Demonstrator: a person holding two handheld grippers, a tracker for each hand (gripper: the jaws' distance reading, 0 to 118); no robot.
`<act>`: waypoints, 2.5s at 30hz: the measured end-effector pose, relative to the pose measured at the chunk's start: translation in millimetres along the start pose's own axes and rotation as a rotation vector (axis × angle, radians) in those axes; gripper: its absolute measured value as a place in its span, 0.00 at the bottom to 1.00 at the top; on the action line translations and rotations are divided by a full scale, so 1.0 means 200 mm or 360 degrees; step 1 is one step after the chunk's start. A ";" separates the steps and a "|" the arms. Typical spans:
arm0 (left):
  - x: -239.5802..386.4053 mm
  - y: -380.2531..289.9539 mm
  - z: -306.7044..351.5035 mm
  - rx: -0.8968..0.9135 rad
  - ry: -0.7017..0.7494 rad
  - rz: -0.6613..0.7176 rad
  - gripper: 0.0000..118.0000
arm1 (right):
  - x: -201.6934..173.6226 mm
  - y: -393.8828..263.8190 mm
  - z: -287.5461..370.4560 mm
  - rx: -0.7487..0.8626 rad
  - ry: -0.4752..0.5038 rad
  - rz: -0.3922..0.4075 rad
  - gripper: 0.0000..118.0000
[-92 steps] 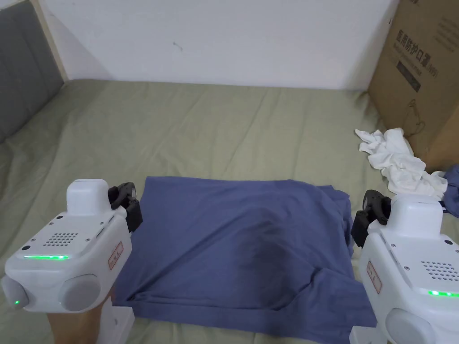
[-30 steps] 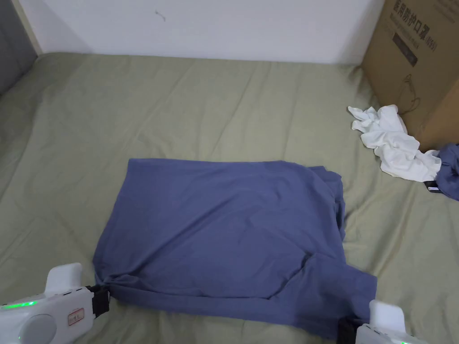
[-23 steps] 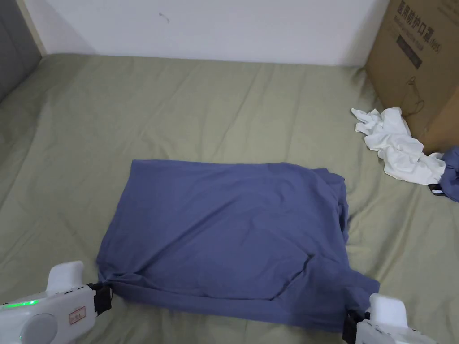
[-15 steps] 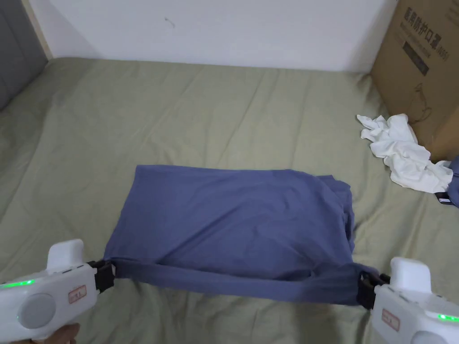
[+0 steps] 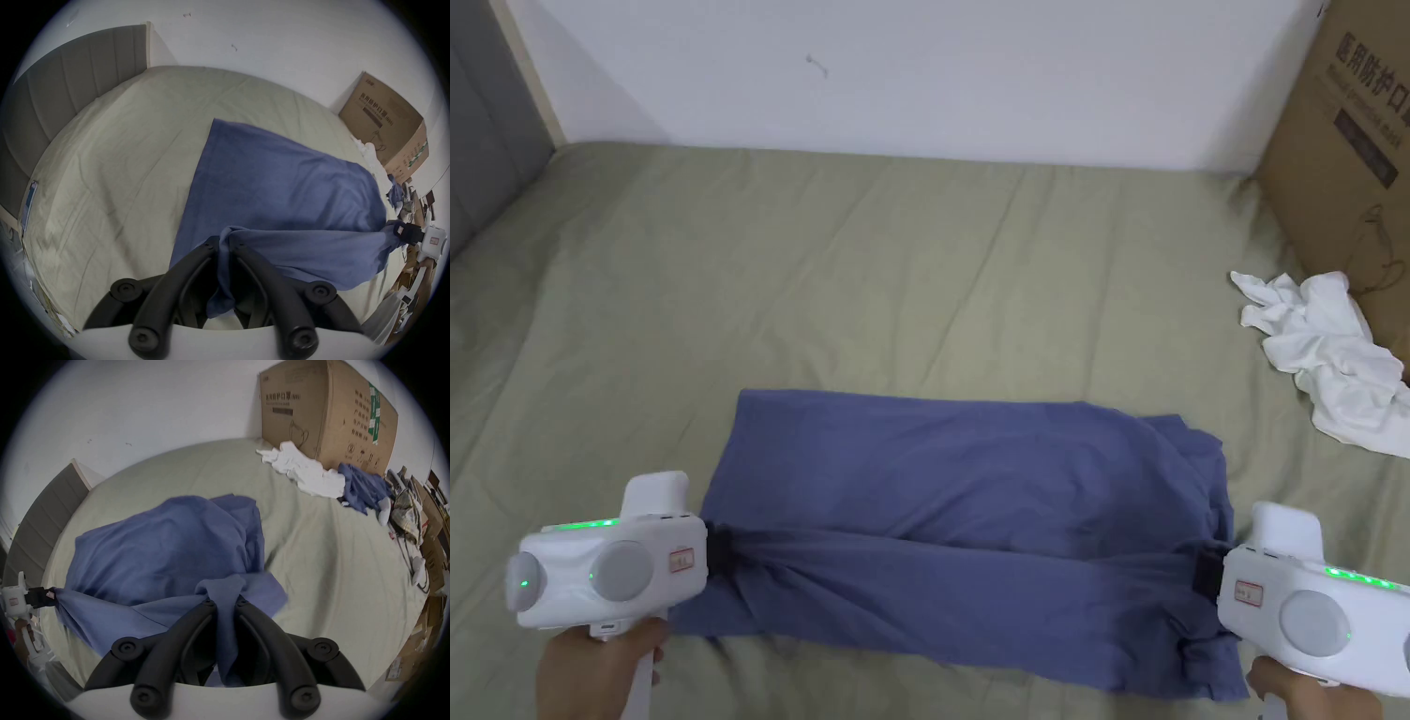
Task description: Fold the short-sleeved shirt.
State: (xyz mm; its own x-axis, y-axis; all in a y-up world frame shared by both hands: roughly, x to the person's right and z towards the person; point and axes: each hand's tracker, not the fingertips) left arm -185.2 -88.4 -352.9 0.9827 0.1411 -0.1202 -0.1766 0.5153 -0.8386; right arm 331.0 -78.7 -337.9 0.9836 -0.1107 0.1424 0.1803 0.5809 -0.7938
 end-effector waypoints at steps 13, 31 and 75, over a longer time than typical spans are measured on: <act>0.03 0.04 -0.12 -0.0143 0.0029 -0.0011 0.28 | -0.03 -0.02 -0.19 -0.0127 -0.0053 0.0010 0.34; 0.17 -0.07 0.88 0.0691 -0.0113 -0.0020 1.00 | -0.12 -0.06 1.03 0.0942 0.0187 -0.0020 1.00; -0.06 -0.17 0.17 -0.0013 0.0162 -0.0043 0.94 | -0.21 -0.14 0.88 0.0901 0.0004 0.0149 0.02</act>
State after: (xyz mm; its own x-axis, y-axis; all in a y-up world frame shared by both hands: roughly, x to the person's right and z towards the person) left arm -193.5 -78.7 -304.6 0.9878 0.0404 -0.1503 -0.1497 0.5108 -0.8465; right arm 285.2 51.8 -216.5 0.9956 -0.0393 0.0849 0.0676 0.9296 -0.3623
